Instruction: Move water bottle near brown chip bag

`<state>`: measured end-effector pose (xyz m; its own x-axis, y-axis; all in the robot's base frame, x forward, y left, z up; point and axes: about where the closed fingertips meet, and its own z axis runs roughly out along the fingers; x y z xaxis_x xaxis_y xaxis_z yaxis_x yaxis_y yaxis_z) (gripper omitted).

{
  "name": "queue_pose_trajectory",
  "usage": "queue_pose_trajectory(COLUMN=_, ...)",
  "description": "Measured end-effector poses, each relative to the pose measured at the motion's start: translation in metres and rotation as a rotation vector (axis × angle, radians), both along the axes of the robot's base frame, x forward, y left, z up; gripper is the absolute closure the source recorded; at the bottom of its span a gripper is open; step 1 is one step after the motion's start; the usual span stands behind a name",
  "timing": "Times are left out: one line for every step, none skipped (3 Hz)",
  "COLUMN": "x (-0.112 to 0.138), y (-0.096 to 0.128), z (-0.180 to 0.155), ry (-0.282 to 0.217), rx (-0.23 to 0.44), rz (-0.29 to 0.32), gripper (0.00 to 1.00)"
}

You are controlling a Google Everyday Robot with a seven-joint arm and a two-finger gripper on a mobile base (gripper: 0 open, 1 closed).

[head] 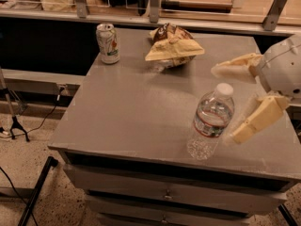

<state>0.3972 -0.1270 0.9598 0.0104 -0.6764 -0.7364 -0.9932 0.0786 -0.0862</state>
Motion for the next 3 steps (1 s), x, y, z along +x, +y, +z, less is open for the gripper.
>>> queue_pose_trajectory(x=-0.0006, y=0.0017, z=0.0014, ry=-0.004, rx=-0.002, rz=0.001, gripper=0.39)
queue_pose_trajectory(x=-0.0012, y=0.0034, z=0.0027, ry=-0.008, rx=-0.003, rz=0.002, gripper=0.62)
queue_pose_trajectory(x=-0.0018, y=0.0051, z=0.004, ry=-0.012, rx=-0.005, rz=0.004, gripper=0.85)
